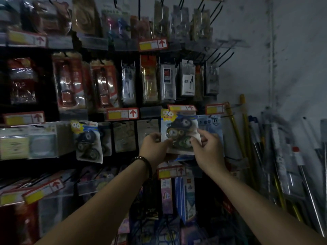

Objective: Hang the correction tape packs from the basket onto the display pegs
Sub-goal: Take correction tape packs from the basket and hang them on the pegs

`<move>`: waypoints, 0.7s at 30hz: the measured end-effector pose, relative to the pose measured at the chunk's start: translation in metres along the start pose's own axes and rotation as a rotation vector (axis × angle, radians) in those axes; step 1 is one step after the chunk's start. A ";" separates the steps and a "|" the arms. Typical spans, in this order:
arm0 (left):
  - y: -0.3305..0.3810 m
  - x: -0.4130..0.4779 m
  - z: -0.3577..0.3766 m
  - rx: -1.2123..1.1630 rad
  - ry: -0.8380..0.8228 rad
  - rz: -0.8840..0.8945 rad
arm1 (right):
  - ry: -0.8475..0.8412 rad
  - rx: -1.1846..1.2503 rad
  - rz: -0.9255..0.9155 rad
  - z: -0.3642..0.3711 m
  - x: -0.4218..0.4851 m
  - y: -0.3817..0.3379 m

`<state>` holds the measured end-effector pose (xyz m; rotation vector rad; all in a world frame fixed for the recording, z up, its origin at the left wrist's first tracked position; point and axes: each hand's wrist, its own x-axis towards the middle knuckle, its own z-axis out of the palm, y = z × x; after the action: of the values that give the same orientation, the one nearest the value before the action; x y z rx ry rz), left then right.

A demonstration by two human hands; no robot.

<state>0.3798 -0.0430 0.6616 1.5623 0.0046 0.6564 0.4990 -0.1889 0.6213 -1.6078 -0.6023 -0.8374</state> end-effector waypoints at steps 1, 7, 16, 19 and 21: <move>-0.002 -0.003 -0.002 -0.001 -0.001 -0.005 | -0.005 -0.003 0.005 0.000 -0.003 -0.001; -0.029 -0.024 -0.032 0.036 0.062 0.011 | -0.114 -0.035 -0.059 0.006 -0.033 -0.012; -0.043 -0.068 -0.149 0.204 0.178 0.121 | -0.565 -0.347 -0.613 0.057 -0.072 -0.075; -0.040 -0.076 -0.185 0.192 0.224 0.110 | -0.623 -0.344 -0.680 0.088 -0.077 -0.101; -0.038 -0.082 -0.204 0.173 0.227 0.104 | -0.656 -0.373 -0.709 0.108 -0.080 -0.116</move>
<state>0.2439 0.1166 0.5854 1.6537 0.1540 0.9333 0.3818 -0.0554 0.6209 -2.0517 -1.6240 -0.9539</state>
